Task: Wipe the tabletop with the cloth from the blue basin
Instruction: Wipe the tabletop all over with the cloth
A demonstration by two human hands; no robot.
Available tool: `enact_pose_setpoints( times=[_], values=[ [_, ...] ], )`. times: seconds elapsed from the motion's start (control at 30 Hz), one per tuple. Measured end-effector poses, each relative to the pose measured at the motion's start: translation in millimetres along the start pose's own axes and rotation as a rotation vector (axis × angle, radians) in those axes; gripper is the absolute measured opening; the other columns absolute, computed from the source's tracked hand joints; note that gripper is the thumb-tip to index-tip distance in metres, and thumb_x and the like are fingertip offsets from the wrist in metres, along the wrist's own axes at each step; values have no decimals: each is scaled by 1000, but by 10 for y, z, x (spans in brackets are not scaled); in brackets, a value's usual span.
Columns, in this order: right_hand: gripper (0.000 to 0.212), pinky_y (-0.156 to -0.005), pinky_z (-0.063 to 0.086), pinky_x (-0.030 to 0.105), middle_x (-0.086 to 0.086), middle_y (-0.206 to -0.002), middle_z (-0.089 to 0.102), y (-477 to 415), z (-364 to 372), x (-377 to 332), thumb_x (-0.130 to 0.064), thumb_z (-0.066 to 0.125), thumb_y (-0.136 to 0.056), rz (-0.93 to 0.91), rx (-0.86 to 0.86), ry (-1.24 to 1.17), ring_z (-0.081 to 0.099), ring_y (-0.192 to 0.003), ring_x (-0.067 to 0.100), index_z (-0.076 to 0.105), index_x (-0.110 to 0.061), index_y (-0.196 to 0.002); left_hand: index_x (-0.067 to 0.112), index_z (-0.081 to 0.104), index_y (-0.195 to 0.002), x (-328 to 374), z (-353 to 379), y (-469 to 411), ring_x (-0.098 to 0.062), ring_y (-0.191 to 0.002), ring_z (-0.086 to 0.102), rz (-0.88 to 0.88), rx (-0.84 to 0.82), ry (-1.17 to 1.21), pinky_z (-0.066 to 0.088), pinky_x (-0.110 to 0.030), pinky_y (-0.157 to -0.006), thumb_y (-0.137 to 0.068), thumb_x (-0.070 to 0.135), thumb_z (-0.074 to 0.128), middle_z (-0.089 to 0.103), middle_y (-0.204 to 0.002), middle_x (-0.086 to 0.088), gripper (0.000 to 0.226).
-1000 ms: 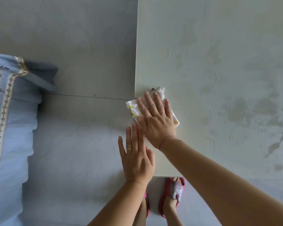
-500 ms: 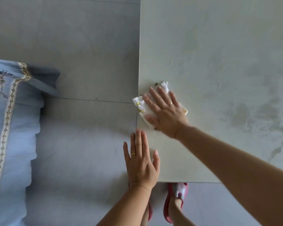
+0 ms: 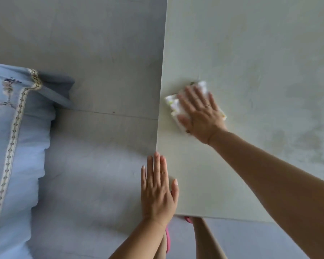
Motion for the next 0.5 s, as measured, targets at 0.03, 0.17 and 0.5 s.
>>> enact_pose_setpoints(
  times=[0.03,0.17,0.5],
  values=[
    [62,-118,-4,43,-2,-160,2,-74,-31,191,-55,24,-96,142,16,-43,-4,-147,19,9,-31,-150,2,29,-146,-5,-17,-24,-30,-145,20,31,14,-6,17,-48,-116,-92,36,35,20,-156,-15,64],
    [63,-115,-15,45,1,-159,-10,-247,-16,-5,-54,18,-95,483,51,-151,-15,-145,23,-1,-29,-151,7,31,-147,73,-195,-459,-27,-145,18,159,82,3,14,-46,-118,-94,39,37,21,-157,-12,63],
    [62,-116,-8,46,-2,-160,-3,-784,-220,761,-55,21,-95,370,25,-122,-9,-146,20,5,-32,-150,3,17,-149,373,-422,-1910,-28,-147,9,-82,123,85,3,-40,-119,-95,47,24,11,-159,-14,70]
  ],
)
Point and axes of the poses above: each hand's wrist, its own y-axis away from the middle knuckle, its own z-axis out of the palm, x = y × z, the point moved 2 cm from there along -y, towards the middle knuckle
